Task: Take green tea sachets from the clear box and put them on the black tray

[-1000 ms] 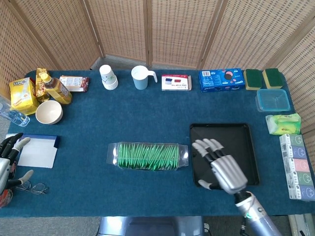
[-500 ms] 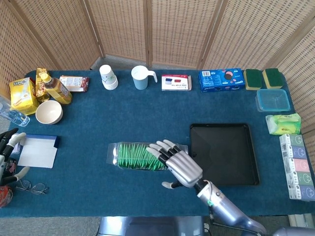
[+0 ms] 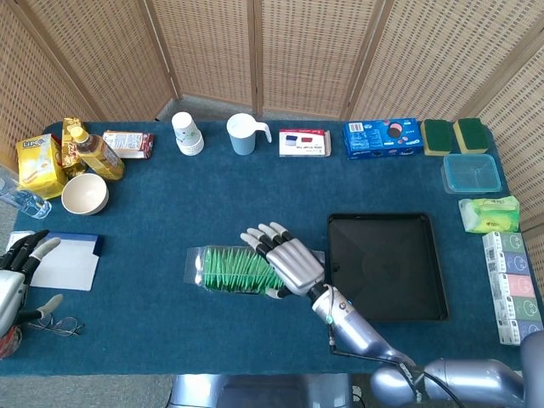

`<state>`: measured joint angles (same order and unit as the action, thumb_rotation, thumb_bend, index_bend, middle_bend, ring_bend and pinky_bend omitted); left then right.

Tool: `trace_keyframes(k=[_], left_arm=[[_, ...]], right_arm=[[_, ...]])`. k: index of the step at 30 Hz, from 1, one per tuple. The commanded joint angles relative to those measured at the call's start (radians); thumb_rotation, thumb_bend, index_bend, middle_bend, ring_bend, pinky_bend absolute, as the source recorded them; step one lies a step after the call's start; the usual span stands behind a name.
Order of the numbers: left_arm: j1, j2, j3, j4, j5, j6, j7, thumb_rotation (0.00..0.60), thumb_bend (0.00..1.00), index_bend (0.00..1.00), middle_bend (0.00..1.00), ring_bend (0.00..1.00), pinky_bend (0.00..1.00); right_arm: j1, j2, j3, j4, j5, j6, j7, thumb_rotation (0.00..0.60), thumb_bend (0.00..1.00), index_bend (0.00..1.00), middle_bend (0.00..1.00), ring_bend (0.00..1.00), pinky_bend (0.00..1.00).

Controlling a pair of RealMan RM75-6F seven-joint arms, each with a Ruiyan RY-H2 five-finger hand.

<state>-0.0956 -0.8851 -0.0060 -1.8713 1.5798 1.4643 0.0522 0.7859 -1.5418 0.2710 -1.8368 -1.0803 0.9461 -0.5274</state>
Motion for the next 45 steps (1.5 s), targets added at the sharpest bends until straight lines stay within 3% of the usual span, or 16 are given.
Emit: trace_keyframes(k=[1, 14, 23, 27, 35, 38, 45], left_arm=[[-0.001, -0.003, 0.001, 0.002, -0.002, -0.002, 0.002, 0.6, 0.18, 0.13, 0.08, 0.09, 0.26], [-0.001, -0.015, 0.004, 0.013, -0.01, -0.009, 0.0, 0.6, 0.18, 0.13, 0.08, 0.1, 0.27], [-0.002, -0.019, 0.005, 0.016, -0.013, -0.011, -0.004, 0.6, 0.18, 0.13, 0.08, 0.1, 0.27], [-0.004, -0.022, 0.006, 0.017, -0.012, -0.015, -0.003, 0.599, 0.18, 0.13, 0.08, 0.09, 0.27], [0.003, -0.024, 0.009, 0.025, -0.02, -0.011, -0.012, 0.6, 0.18, 0.13, 0.08, 0.1, 0.27], [0.003, -0.025, 0.01, 0.03, -0.019, -0.012, -0.016, 0.6, 0.18, 0.13, 0.07, 0.09, 0.27], [0.004, -0.027, 0.011, 0.036, -0.018, -0.009, -0.026, 0.6, 0.18, 0.13, 0.07, 0.09, 0.27]], right_arm=[[0.019, -0.014, 0.009, 0.028, 0.019, 0.01, -0.022, 0.6, 0.11, 0.0, 0.01, 0.04, 0.02], [0.062, 0.02, 0.012, 0.022, 0.11, 0.03, -0.08, 0.6, 0.41, 0.02, 0.02, 0.08, 0.06], [0.09, 0.082, 0.031, -0.022, 0.17, 0.035, -0.091, 0.6, 0.44, 0.04, 0.02, 0.09, 0.06], [0.116, 0.1, 0.04, -0.017, 0.205, 0.023, -0.099, 0.6, 0.5, 0.08, 0.03, 0.1, 0.07], [0.163, 0.119, 0.05, 0.006, 0.275, 0.011, -0.113, 0.6, 0.66, 0.25, 0.06, 0.14, 0.09], [0.181, 0.123, 0.051, 0.022, 0.3, 0.005, -0.112, 0.6, 0.68, 0.36, 0.08, 0.16, 0.09], [0.215, 0.137, 0.049, 0.044, 0.362, -0.008, -0.114, 0.6, 0.7, 0.47, 0.1, 0.2, 0.1]])
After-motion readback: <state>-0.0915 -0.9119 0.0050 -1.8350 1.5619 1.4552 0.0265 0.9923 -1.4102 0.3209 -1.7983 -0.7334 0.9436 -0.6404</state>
